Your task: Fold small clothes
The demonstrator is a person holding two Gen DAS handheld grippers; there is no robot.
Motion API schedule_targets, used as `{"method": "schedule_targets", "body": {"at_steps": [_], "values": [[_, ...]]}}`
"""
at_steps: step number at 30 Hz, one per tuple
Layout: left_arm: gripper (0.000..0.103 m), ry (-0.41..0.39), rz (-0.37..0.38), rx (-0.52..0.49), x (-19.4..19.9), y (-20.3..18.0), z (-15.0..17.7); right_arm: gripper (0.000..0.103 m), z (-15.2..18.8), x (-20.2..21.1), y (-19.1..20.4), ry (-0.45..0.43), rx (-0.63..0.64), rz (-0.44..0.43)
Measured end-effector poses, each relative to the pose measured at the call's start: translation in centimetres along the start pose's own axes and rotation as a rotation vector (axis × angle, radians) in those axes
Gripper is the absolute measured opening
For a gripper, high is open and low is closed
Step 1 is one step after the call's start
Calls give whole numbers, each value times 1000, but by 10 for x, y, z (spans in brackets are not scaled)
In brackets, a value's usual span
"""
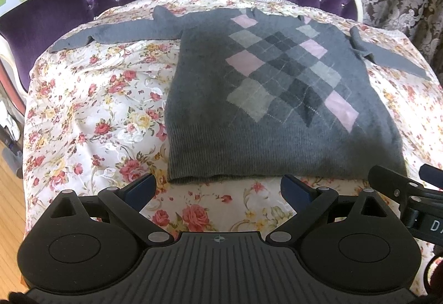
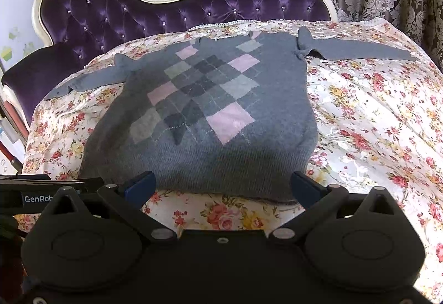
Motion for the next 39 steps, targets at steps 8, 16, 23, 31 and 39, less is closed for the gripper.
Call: {"method": "schedule_targets", "body": {"at_steps": [8,16,23,31,39], "values": [[97,40,37,-10,-10,3,3,102,5,-9,-6,62,-45,-33],[97,61,68,3,-16,12,-6,102,9,-12,-18,130,-91,-55],[97,12,108,-53,-18,7,-40,102,5,-16,-23,273,-160,-194],[97,-99,156,-71,-15,-7,-103,102,-49,-7,-46,276,-121,-214],[97,-278,135,-42,-21,-28,-168,102,-120,-46,-118,227,-131,-212]]}}
Point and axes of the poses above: each gripper's, at about its wrist camera, not at the fingertips, and x roughly against the way its jaws point, y to its left, z to its underside, the point moved 9 cm from there along -x, roughly the way its jaws point, and after that the axes turned 13 degrees about -z, right-handed, at the moved point
